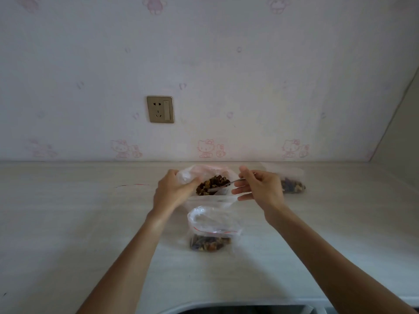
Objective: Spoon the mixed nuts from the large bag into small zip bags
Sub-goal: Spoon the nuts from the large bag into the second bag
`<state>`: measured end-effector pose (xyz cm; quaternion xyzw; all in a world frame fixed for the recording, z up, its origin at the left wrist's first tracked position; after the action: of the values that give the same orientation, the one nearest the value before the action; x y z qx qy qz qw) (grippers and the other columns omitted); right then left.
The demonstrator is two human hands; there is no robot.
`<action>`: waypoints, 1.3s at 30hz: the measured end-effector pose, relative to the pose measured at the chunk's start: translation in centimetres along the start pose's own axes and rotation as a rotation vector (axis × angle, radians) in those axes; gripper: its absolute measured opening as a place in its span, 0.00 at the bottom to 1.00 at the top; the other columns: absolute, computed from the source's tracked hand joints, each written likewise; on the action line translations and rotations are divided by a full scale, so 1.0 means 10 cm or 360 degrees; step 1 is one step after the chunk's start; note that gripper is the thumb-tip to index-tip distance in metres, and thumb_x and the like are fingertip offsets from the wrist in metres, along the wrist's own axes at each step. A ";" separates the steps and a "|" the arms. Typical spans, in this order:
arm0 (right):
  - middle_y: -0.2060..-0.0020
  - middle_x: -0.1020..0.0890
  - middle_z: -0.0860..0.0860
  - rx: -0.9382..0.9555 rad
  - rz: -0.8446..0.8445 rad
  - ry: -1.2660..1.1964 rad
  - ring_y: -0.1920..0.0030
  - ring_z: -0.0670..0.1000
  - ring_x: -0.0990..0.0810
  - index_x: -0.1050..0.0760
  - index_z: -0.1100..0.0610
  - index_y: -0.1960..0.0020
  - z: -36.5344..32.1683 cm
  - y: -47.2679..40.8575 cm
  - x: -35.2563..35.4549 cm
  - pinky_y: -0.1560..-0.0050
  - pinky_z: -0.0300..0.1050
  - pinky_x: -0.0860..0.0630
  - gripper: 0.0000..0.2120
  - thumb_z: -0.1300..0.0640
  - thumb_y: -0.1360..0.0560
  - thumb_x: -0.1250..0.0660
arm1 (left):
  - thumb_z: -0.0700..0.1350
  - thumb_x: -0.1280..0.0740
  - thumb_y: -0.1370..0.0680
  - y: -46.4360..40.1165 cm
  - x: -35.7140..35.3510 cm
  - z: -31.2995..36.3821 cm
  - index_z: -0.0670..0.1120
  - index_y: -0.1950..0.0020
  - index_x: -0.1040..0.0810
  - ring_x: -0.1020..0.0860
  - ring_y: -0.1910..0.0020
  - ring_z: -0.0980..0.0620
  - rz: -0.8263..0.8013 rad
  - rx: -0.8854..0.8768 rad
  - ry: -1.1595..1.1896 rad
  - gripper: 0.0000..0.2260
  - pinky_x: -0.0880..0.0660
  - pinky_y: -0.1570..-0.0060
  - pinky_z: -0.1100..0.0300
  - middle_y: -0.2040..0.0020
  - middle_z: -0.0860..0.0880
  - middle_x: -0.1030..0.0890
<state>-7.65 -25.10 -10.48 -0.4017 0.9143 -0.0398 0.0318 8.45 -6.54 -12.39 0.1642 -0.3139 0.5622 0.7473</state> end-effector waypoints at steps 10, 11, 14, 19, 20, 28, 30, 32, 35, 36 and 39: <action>0.64 0.13 0.61 -0.0143 -0.0010 -0.0060 0.61 0.58 0.11 0.15 0.65 0.56 0.38 -0.12 -0.14 0.59 0.47 0.14 0.12 0.55 0.22 0.26 | 0.41 0.25 0.25 0.11 -0.19 0.01 0.48 0.48 0.18 0.18 0.57 0.52 0.0004 -0.0303 0.0291 0.08 0.25 0.61 0.60 0.57 0.53 0.16; 0.64 0.13 0.61 -0.0129 0.0012 -0.0053 0.61 0.58 0.12 0.15 0.65 0.55 0.38 -0.12 -0.16 0.60 0.46 0.14 0.12 0.55 0.22 0.26 | 0.41 0.25 0.25 0.12 -0.19 0.02 0.48 0.47 0.18 0.18 0.57 0.53 -0.0009 -0.0323 0.0309 0.08 0.24 0.61 0.62 0.56 0.53 0.15; 0.66 0.13 0.59 -0.0017 0.0077 0.0016 0.63 0.56 0.12 0.15 0.63 0.56 0.39 -0.15 -0.19 0.62 0.45 0.15 0.11 0.55 0.22 0.26 | 0.40 0.24 0.26 0.11 -0.19 0.00 0.47 0.49 0.17 0.18 0.60 0.56 -0.0009 -0.0312 0.0398 0.08 0.27 0.66 0.69 0.58 0.53 0.15; 0.67 0.13 0.53 0.0201 0.0126 0.0182 0.64 0.53 0.12 0.15 0.57 0.57 0.41 -0.16 -0.20 0.62 0.45 0.15 0.09 0.53 0.21 0.27 | 0.39 0.23 0.25 0.11 -0.18 0.00 0.49 0.49 0.17 0.16 0.63 0.58 -0.0046 -0.0308 0.0499 0.08 0.17 0.59 0.61 0.58 0.52 0.14; 0.67 0.13 0.53 0.0222 0.0114 0.0203 0.64 0.53 0.12 0.15 0.56 0.57 0.42 -0.16 -0.21 0.62 0.45 0.14 0.08 0.54 0.21 0.27 | 0.39 0.24 0.24 0.12 -0.20 0.01 0.48 0.48 0.17 0.15 0.62 0.55 -0.0071 -0.0311 0.0514 0.08 0.15 0.58 0.56 0.57 0.51 0.14; 0.65 0.13 0.52 0.0194 0.0193 0.0161 0.64 0.53 0.12 0.16 0.57 0.55 0.48 -0.14 -0.18 0.67 0.48 0.15 0.10 0.53 0.19 0.29 | 0.45 0.25 0.21 0.11 -0.22 0.04 0.49 0.42 0.18 0.18 0.71 0.58 -0.0070 -0.0415 0.0534 0.09 0.23 0.69 0.66 0.56 0.52 0.15; 0.65 0.12 0.52 0.0152 0.0164 0.0154 0.65 0.54 0.12 0.16 0.57 0.55 0.48 -0.14 -0.21 0.69 0.48 0.17 0.10 0.53 0.19 0.30 | 0.46 0.26 0.20 0.11 -0.23 0.04 0.50 0.40 0.19 0.19 0.71 0.58 -0.0094 -0.0409 0.0502 0.10 0.21 0.67 0.63 0.56 0.51 0.15; 0.64 0.12 0.52 0.0110 0.0151 0.0134 0.66 0.55 0.13 0.16 0.58 0.54 0.48 -0.14 -0.20 0.71 0.46 0.18 0.11 0.53 0.18 0.31 | 0.46 0.27 0.20 0.10 -0.24 0.04 0.53 0.41 0.19 0.20 0.72 0.59 -0.0080 -0.0402 0.0507 0.08 0.23 0.69 0.64 0.57 0.51 0.15; 0.63 0.12 0.53 -0.0008 0.0182 0.0071 0.66 0.57 0.12 0.16 0.60 0.52 0.50 -0.16 -0.18 0.71 0.47 0.17 0.10 0.55 0.18 0.31 | 0.45 0.28 0.20 0.09 -0.21 0.01 0.54 0.47 0.19 0.21 0.73 0.60 -0.0011 -0.0380 0.0549 0.05 0.28 0.72 0.69 0.62 0.52 0.16; 0.63 0.12 0.54 -0.0052 0.0192 0.0033 0.66 0.58 0.12 0.16 0.60 0.52 0.50 -0.17 -0.17 0.71 0.48 0.17 0.10 0.55 0.18 0.32 | 0.45 0.28 0.20 0.09 -0.21 0.00 0.52 0.48 0.18 0.21 0.73 0.60 0.0004 -0.0372 0.0554 0.03 0.28 0.72 0.69 0.62 0.51 0.16; 0.62 0.12 0.56 -0.0149 0.0201 -0.0072 0.64 0.60 0.12 0.16 0.61 0.53 0.53 -0.16 -0.16 0.68 0.50 0.15 0.10 0.56 0.18 0.32 | 0.46 0.28 0.20 0.09 -0.22 -0.01 0.50 0.46 0.18 0.20 0.72 0.60 0.0006 -0.0342 0.0566 0.04 0.27 0.69 0.67 0.61 0.50 0.15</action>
<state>-4.93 -25.27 -15.55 -0.3452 0.9377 0.0140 0.0362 7.23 -7.79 -13.98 -0.0190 -0.2355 0.5469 0.8032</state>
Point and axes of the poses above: each hand's wrist, its own y-axis away from the middle knuckle, its own x-axis out of the back of the hand, z = x × y, the point moved 3 cm from there along -y, towards the middle knuckle
